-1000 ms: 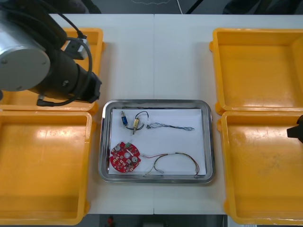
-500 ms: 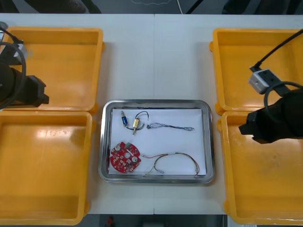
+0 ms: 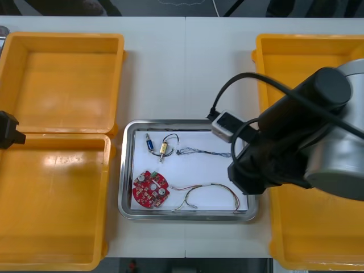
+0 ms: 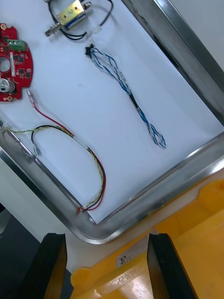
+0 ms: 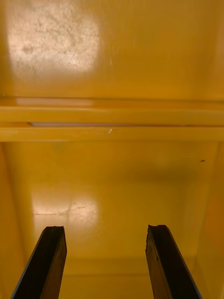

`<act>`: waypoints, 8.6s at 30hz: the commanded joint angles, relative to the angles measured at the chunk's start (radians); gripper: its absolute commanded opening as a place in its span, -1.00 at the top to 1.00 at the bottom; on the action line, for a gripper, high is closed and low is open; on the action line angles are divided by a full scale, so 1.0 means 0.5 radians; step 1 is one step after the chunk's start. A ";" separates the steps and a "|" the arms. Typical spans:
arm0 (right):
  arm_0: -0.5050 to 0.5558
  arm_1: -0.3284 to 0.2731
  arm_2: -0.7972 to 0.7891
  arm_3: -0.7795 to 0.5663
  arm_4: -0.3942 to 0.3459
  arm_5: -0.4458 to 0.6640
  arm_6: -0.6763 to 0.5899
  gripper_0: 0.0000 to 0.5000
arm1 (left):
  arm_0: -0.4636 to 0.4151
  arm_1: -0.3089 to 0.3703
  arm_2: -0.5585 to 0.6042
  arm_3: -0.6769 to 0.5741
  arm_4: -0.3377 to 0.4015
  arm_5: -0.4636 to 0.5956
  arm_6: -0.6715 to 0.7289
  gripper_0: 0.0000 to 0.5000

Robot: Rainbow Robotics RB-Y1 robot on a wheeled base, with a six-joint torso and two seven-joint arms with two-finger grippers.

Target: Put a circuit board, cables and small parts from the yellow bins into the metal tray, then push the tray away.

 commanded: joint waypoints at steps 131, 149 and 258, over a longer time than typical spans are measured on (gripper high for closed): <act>-1.036 0.496 1.140 1.544 0.477 -0.982 1.132 1.00 | 0.221 0.059 0.024 -0.028 0.006 -0.053 -0.254 -1.00; -1.140 0.499 0.943 1.875 0.366 -1.055 1.380 1.00 | 0.221 0.059 0.024 -0.028 0.006 -0.053 -0.254 -1.00; -0.248 0.505 -0.551 0.688 0.403 0.005 0.724 -1.00 | 0.221 0.059 0.024 -0.028 0.006 -0.053 -0.254 -1.00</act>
